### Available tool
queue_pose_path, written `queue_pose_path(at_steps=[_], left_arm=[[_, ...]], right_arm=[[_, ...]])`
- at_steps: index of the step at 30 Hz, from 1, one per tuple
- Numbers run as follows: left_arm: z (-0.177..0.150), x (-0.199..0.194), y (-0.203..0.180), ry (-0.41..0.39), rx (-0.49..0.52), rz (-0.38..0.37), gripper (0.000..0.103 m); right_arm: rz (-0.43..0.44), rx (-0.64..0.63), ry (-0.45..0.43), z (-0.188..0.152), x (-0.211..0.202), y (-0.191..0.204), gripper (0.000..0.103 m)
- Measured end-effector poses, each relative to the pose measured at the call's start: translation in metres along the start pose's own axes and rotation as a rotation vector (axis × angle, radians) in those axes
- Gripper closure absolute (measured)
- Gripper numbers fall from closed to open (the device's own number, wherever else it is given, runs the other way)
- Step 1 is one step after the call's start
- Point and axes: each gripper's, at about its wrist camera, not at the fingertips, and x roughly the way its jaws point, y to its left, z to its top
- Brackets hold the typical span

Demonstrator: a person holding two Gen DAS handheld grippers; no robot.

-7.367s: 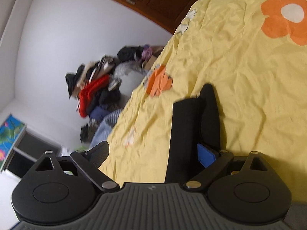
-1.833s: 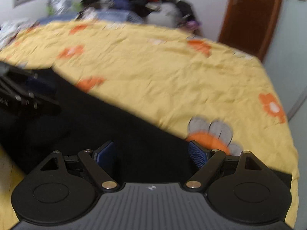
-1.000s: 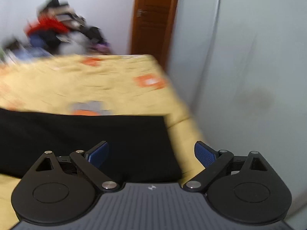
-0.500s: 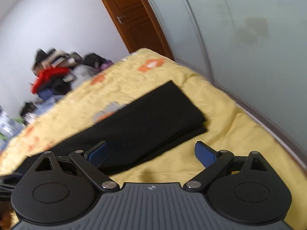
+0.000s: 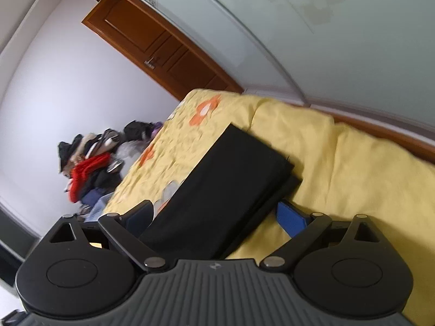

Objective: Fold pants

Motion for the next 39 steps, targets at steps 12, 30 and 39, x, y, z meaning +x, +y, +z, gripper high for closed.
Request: queue_pose_path(at_steps=[12, 30, 39], left_arm=[[0.002, -0.001, 0.003, 0.004, -0.021, -0.015, 0.014], [0.006, -0.001, 0.009, -0.007, -0.086, -0.051, 0.010], [0.026, -0.001, 0.049, 0.008, -0.356, -0.221, 0.012]], right_arm=[[-0.053, -0.065, -0.068, 0.021, 0.015, -0.002, 0.096], [-0.002, 0.015, 0.107, 0.024, 0.059, 0.000, 0.081], [-0.046, -0.283, 0.019, 0.018, 0.046, 0.045, 0.099]])
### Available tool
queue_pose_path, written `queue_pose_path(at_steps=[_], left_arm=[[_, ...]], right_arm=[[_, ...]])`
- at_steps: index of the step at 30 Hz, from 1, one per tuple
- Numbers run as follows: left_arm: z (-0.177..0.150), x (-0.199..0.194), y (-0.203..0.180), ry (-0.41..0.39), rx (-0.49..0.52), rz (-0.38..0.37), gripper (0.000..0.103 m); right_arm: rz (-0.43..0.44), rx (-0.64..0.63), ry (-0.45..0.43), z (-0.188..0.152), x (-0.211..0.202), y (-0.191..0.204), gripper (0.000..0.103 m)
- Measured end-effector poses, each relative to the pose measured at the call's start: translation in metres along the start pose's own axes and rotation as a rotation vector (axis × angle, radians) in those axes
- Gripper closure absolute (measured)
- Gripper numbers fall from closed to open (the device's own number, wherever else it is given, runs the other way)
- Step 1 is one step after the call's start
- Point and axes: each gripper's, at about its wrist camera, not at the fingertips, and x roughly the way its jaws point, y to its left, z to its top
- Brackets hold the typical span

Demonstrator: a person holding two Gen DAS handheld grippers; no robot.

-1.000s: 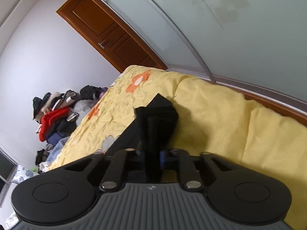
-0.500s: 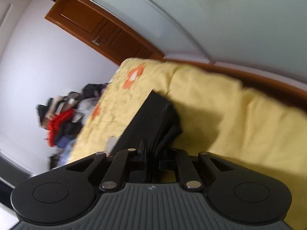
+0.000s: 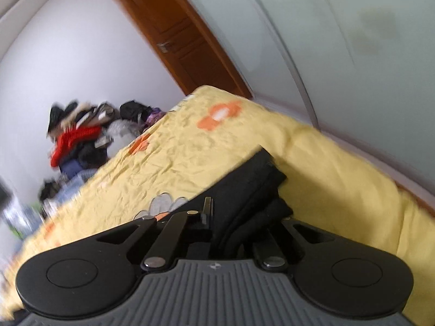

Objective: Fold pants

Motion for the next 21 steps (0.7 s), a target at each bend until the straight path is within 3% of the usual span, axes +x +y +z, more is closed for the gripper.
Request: queue_pose_path(at_steps=[4, 8, 12, 15, 16, 17, 18, 19, 20, 21], left_arm=[[0.020, 0.008, 0.023, 0.021, -0.244, -0.212, 0.011], [0.027, 0.024, 0.036, 0.034, -0.454, -0.416, 0.007], [0.023, 0.041, 0.039, 0.017, -0.608, -0.509, 0.002], [0.022, 0.054, 0.043, 0.022, -0.688, -0.523, 0.002], [0.021, 0.058, 0.046, 0.023, -0.711, -0.534, 0.009], [0.020, 0.060, 0.050, 0.027, -0.733, -0.547, 0.025], [0.019, 0.063, 0.052, 0.038, -0.743, -0.560, 0.031], [0.018, 0.061, 0.053, 0.041, -0.726, -0.542, 0.047], [0.019, 0.061, 0.053, 0.049, -0.699, -0.506, 0.070], [0.020, 0.060, 0.052, 0.055, -0.668, -0.471, 0.077]], right_arm=[[0.012, -0.305, -0.029, -0.006, -0.015, 0.061, 0.099], [0.077, -0.638, -0.012, -0.039, -0.030, 0.126, 0.099], [0.182, -0.808, 0.080, -0.083, -0.030, 0.166, 0.099], [0.175, -0.889, 0.099, -0.108, -0.028, 0.179, 0.099], [0.163, -0.914, 0.098, -0.114, -0.028, 0.183, 0.099], [0.158, -0.923, 0.098, -0.117, -0.029, 0.184, 0.099], [0.154, -0.922, 0.096, -0.118, -0.029, 0.184, 0.099], [0.140, -0.924, 0.089, -0.117, -0.030, 0.185, 0.099], [0.125, -0.933, 0.082, -0.119, -0.030, 0.187, 0.099], [0.112, -0.939, 0.073, -0.121, -0.031, 0.188, 0.099]])
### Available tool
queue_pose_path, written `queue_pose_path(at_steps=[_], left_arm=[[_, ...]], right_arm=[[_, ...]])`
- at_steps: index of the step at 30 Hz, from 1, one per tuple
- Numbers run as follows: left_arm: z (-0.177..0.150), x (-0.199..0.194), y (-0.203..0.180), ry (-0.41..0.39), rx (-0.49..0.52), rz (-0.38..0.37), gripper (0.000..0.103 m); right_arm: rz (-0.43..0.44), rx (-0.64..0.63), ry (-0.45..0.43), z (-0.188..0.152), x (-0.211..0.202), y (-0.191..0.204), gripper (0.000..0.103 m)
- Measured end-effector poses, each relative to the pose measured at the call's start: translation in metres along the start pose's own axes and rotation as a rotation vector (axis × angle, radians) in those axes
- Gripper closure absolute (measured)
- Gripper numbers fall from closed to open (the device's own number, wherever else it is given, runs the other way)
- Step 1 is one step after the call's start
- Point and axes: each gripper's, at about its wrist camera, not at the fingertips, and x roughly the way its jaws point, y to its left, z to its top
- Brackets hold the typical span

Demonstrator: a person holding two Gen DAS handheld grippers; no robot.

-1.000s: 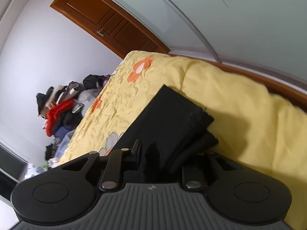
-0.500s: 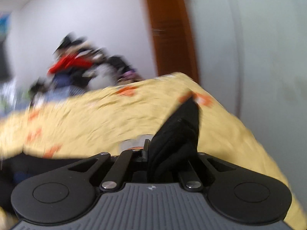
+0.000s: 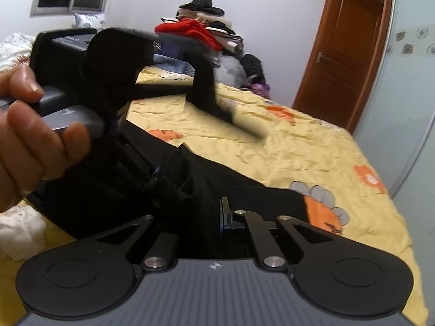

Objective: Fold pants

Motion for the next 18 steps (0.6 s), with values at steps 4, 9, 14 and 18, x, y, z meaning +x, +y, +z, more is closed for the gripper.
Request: queue_pose_path(at_steps=[4, 9, 14, 18], left_arm=[[-0.001, -0.006, -0.008, -0.008, 0.097, 0.081, 0.092], [-0.002, -0.015, -0.024, -0.035, 0.249, 0.189, 0.097], [-0.011, -0.041, -0.055, -0.093, 0.498, 0.374, 0.097], [-0.007, -0.063, -0.057, -0.136, 0.577, 0.528, 0.097]], right_arm=[[-0.009, 0.028, 0.003, 0.001, 0.002, 0.000, 0.098], [-0.030, -0.006, 0.008, 0.005, 0.007, 0.012, 0.096], [0.012, -0.031, -0.011, 0.018, 0.008, 0.029, 0.096], [0.082, -0.034, -0.030, 0.032, 0.020, 0.052, 0.096]])
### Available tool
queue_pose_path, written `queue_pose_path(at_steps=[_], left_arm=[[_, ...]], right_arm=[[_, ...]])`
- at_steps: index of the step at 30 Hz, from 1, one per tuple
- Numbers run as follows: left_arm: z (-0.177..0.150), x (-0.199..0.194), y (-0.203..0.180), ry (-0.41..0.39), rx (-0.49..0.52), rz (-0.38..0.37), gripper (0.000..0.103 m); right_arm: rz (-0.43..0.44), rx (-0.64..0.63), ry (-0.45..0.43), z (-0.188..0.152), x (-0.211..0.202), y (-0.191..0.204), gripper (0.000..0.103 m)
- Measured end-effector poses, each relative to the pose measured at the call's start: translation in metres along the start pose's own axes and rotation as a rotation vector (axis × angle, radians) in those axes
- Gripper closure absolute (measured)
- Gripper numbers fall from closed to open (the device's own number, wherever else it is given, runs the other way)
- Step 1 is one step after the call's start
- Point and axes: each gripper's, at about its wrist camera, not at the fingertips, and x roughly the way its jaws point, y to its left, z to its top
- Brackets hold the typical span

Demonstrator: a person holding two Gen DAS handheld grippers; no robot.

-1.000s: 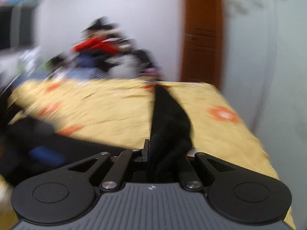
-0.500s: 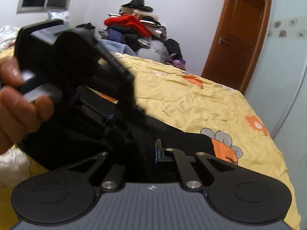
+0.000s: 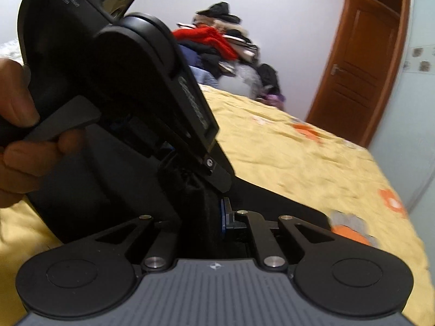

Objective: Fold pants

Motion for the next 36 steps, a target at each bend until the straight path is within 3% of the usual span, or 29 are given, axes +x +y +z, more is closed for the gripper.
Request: queue_pose_path(at_steps=[4, 12, 16, 19, 22, 24, 26, 29, 32, 34, 36], left_arm=[[0.001, -0.008, 0.018, -0.002, 0.060, 0.138, 0.097], [0.004, -0.004, 0.030, -0.025, 0.110, 0.251, 0.097], [0.000, 0.001, 0.030, -0.006, 0.135, 0.282, 0.095], [-0.001, -0.001, 0.032, -0.008, 0.142, 0.310, 0.088], [-0.002, -0.006, 0.036, -0.016, 0.131, 0.338, 0.085], [-0.001, -0.008, 0.039, -0.019, 0.108, 0.334, 0.085], [0.000, -0.011, 0.043, -0.026, 0.079, 0.346, 0.078], [0.002, -0.020, 0.044, -0.065, 0.048, 0.402, 0.066], [0.005, -0.029, 0.041, -0.123, 0.050, 0.482, 0.065], [0.008, -0.031, 0.040, -0.118, 0.035, 0.449, 0.062], [0.010, -0.029, 0.036, -0.085, 0.019, 0.359, 0.052]], right_arm=[[0.073, -0.026, -0.012, 0.012, 0.016, 0.025, 0.096], [0.119, -0.044, -0.004, 0.017, 0.039, 0.050, 0.094], [0.166, -0.054, 0.044, 0.014, 0.038, 0.050, 0.073], [0.253, -0.068, 0.068, 0.011, 0.017, 0.036, 0.069], [0.361, 0.048, 0.060, 0.011, -0.008, -0.013, 0.067], [0.309, 0.127, 0.036, 0.010, -0.020, -0.045, 0.064], [0.232, 0.213, 0.036, 0.008, -0.017, -0.078, 0.062], [0.125, 0.270, 0.112, 0.004, 0.012, -0.105, 0.062], [0.077, 0.294, 0.158, -0.002, 0.040, -0.115, 0.063], [0.059, 0.300, 0.171, -0.010, 0.048, -0.111, 0.060], [0.060, 0.315, 0.154, -0.008, 0.044, -0.109, 0.056]])
